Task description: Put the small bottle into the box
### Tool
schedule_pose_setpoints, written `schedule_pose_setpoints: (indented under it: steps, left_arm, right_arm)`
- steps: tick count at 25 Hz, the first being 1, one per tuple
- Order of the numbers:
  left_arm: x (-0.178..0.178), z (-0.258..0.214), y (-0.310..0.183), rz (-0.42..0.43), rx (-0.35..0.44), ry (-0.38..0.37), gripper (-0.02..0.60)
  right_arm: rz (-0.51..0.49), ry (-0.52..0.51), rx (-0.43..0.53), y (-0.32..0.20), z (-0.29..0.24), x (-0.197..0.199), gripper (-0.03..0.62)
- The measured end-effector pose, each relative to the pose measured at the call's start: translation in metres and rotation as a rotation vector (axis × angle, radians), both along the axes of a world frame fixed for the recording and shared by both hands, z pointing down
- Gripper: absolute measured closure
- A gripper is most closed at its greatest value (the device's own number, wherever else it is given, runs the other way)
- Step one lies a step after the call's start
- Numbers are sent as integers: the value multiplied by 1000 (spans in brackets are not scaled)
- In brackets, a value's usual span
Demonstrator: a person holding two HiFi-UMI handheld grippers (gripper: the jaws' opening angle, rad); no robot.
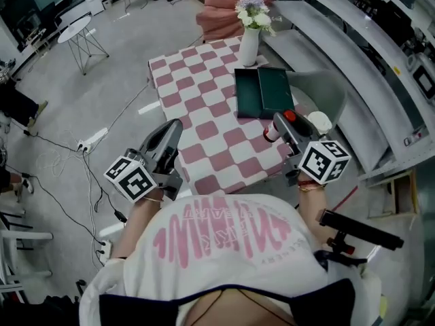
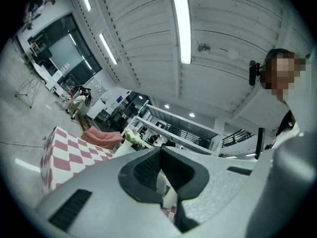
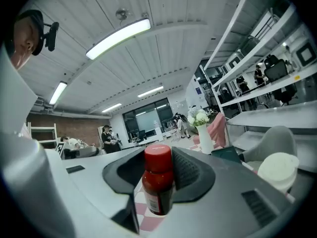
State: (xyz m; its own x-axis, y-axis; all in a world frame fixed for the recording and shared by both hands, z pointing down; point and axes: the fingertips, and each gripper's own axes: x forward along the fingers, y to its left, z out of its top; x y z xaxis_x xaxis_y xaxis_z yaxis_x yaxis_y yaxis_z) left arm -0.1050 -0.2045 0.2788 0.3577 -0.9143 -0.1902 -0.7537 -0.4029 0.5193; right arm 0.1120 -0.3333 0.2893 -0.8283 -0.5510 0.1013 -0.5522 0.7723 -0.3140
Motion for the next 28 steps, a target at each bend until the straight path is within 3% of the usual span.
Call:
schedule_pose_setpoints:
  steps: [13, 18, 24, 28]
  left_arm:
    - [-62, 27, -8, -269, -90, 10, 574]
    - [-78, 47, -9, -327, -146, 17, 574]
    - [-96, 75, 1, -399, -228, 39, 574]
    - [-105, 82, 15, -450, -247, 47, 574]
  right_arm:
    - [-40, 102, -49, -112, 46, -41, 439]
    - [-43, 136, -92, -149, 77, -55, 439]
    - [-32, 258, -97, -186, 116, -72, 439]
    - [-22, 240, -162, -207, 139, -82, 439]
